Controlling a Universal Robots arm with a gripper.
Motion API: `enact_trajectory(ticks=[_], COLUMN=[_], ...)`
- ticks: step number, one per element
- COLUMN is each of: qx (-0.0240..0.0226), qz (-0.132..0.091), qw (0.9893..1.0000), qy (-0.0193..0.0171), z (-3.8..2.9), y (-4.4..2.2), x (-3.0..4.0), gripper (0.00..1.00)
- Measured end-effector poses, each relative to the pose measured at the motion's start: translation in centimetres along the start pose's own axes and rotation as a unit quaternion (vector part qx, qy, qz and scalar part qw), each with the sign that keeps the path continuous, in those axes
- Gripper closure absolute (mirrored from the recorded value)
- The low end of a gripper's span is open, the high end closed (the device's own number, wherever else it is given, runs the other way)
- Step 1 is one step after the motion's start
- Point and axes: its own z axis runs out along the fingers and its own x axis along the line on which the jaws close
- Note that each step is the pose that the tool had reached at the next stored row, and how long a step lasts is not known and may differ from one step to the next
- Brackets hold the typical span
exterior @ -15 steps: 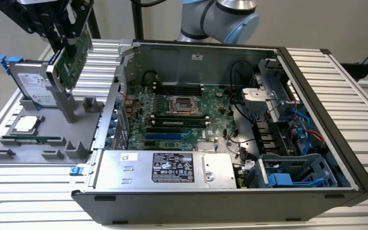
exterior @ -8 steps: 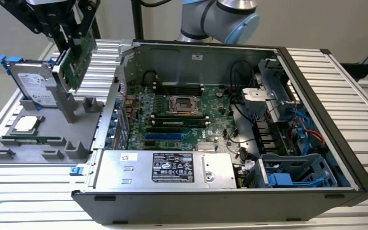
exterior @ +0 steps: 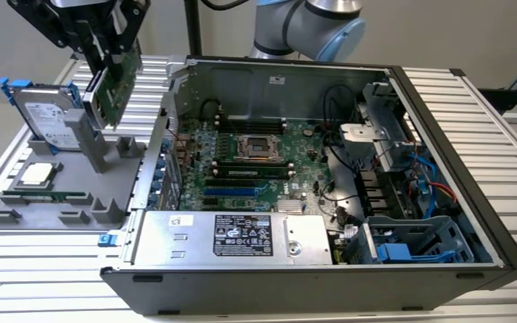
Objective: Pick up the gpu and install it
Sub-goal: 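Pick up the gpu and move the gpu toward the slot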
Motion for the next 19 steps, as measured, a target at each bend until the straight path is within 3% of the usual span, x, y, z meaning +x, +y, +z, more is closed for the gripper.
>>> enact_trajectory(ticks=[19], qx=[0.0], qz=[0.0], qw=[1.0], qy=[0.0], z=[0.02], y=[0.12], x=[-2.54], gripper=[1.0])
